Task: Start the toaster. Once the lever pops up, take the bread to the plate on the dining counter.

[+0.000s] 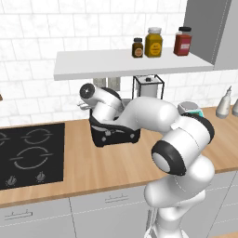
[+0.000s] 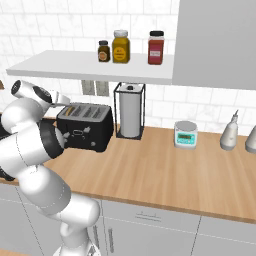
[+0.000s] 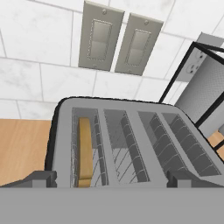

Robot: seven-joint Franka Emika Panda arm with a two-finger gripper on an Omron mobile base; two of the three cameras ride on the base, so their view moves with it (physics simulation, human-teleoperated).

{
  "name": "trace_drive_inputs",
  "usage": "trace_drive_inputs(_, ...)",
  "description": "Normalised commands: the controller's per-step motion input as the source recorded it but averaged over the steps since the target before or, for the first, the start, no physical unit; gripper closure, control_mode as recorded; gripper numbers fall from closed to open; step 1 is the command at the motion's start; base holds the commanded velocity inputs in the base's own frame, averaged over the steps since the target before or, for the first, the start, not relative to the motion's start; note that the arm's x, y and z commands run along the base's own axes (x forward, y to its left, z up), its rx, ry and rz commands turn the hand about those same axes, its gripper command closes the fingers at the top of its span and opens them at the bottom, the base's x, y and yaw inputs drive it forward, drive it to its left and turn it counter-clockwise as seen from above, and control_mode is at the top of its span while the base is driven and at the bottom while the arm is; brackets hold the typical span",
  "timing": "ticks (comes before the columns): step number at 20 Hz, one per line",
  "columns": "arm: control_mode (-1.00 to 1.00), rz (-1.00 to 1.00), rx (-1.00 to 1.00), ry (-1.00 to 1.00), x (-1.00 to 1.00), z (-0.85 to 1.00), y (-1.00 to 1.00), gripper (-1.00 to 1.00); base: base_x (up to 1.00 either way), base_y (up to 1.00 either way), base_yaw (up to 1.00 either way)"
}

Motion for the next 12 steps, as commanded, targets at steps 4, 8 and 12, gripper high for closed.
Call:
trace_drive_inputs(4,-1.0,0.0,0.0,0.0,0.0,0.0,0.0,-1.0,0.0,0.0,0.0)
trace_drive_inputs(8,-1.0,0.0,0.0,0.0,0.0,0.0,0.0,-1.0,0.0,0.0,0.0)
trace_drive_inputs(12,-1.0,0.0,0.0,0.0,0.0,0.0,0.0,-1.0,0.0,0.0,0.0)
